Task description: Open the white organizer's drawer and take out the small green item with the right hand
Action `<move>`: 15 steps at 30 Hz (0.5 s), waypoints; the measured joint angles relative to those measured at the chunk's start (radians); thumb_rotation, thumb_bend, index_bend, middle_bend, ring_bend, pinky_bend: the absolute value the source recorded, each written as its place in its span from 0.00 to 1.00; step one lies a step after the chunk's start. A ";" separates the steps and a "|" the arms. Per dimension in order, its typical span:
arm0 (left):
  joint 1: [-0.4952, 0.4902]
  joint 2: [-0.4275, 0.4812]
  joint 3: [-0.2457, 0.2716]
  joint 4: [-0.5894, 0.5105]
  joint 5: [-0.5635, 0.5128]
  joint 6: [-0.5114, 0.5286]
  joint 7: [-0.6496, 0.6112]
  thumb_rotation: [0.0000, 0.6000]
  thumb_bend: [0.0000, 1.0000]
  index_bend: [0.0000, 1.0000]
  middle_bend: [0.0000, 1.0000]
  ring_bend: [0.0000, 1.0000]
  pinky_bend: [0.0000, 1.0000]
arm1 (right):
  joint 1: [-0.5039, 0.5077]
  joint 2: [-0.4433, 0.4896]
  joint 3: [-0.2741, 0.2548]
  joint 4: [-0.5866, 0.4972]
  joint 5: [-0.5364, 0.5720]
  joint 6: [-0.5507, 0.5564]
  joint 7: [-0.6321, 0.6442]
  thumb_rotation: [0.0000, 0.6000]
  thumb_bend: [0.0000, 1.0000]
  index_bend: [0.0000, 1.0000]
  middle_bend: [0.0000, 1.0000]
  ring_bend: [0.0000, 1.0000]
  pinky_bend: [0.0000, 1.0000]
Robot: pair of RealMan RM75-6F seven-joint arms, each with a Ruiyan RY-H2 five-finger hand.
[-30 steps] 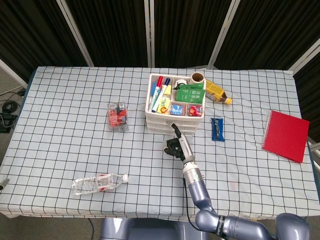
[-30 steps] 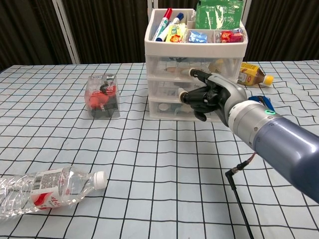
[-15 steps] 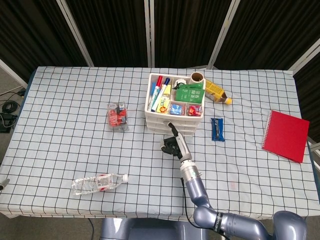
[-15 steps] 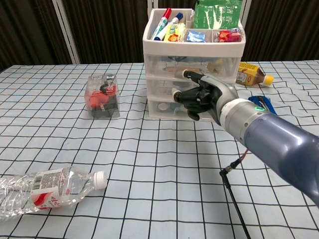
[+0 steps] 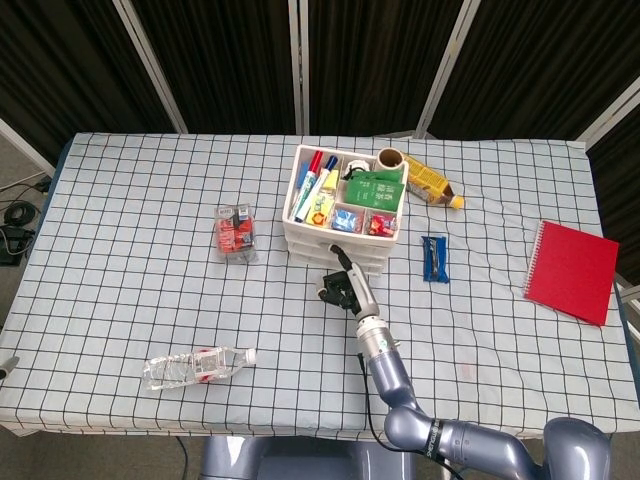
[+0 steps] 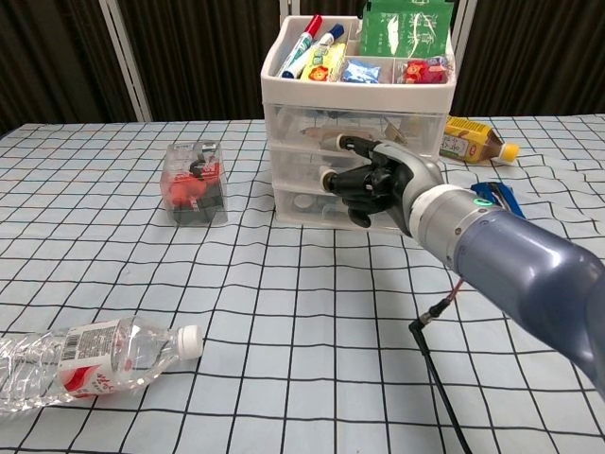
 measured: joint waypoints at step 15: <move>0.001 -0.003 0.002 -0.003 0.005 0.004 0.011 1.00 0.00 0.00 0.00 0.00 0.00 | -0.020 0.012 -0.033 -0.051 -0.027 0.013 0.007 1.00 0.49 0.24 0.91 0.96 0.87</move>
